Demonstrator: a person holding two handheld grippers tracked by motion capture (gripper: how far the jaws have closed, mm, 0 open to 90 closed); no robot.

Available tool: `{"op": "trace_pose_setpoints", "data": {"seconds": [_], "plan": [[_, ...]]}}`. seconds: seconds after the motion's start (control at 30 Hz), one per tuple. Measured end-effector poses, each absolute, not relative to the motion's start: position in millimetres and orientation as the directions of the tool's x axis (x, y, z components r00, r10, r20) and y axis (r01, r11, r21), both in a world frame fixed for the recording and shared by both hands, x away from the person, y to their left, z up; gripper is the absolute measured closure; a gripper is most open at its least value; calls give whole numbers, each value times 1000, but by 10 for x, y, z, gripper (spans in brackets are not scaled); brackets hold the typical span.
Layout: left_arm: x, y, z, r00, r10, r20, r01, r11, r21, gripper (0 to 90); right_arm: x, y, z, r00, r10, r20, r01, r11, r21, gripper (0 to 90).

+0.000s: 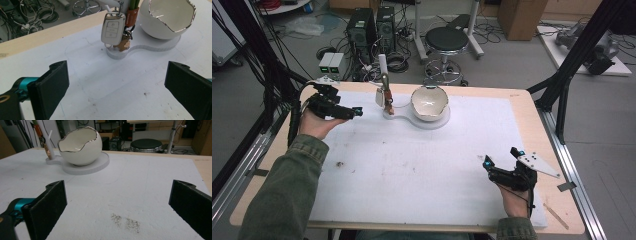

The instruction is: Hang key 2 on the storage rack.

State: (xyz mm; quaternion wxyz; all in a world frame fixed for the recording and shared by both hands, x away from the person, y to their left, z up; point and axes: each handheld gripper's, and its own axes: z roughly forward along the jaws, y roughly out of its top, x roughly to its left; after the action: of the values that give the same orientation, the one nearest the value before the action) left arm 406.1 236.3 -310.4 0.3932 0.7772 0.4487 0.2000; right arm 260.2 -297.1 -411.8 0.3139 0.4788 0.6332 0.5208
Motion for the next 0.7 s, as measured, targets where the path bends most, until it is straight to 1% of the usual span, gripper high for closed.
{"op": "trace_pose_setpoints", "data": {"seconds": [0.23, 0.5, 0.7], "plan": [[3904, 2504, -3155, 503, 862, -61, 529, -251, 811, 60, 2604, -2970, -4119, -346, 933, 101, 281, 1, 960, 4], [3781, 2525, -3220, 517, 854, -56, 512, -256, 820, 60, 2623, -2967, -4123, -348, 932, 99, 288, 6, 958, 4], [3630, 2588, -3324, 509, 858, -77, 511, -229, 829, 60, 2629, -2965, -4125, -351, 931, 98, 286, 7, 958, 4]]}}
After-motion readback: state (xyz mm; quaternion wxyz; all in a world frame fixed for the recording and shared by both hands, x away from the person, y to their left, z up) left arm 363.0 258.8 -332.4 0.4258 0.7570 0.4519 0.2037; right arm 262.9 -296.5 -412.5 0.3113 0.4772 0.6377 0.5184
